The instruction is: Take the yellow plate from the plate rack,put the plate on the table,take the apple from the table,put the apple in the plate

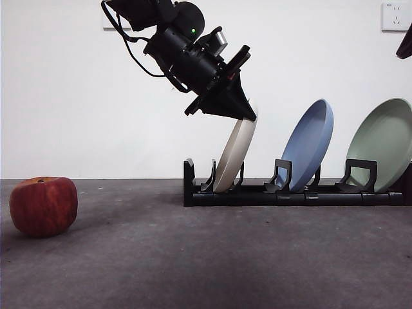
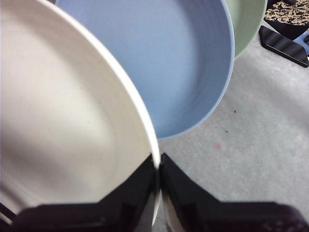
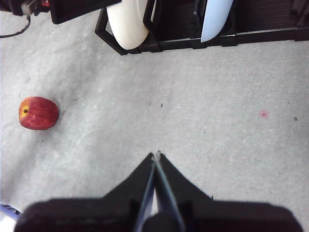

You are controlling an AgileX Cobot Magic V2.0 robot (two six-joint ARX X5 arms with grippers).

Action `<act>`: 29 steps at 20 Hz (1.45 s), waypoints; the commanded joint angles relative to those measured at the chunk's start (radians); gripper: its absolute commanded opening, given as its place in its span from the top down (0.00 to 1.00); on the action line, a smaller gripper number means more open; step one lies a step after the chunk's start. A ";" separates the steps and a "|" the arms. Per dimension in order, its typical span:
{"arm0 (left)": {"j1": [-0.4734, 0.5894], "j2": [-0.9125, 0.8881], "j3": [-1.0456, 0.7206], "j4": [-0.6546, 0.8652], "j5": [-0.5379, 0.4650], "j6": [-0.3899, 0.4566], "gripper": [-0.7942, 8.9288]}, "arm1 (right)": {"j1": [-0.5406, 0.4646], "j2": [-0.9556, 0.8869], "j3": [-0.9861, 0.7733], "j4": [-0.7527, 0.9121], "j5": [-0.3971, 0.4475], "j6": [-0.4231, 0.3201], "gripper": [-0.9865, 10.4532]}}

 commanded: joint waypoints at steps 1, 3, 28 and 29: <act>0.004 0.013 -0.003 0.009 0.002 0.008 0.93 | 0.001 0.002 0.004 0.000 0.001 -0.011 0.91; 0.011 0.013 0.001 0.010 0.021 -0.002 0.93 | 0.001 0.002 0.004 -0.006 0.001 -0.011 0.91; 0.043 0.011 0.856 -0.614 0.134 0.022 0.93 | 0.001 0.002 0.004 -0.050 0.001 -0.030 0.91; 0.035 0.011 0.910 -0.672 0.092 0.041 0.93 | 0.001 0.002 0.004 -0.049 0.001 -0.030 0.91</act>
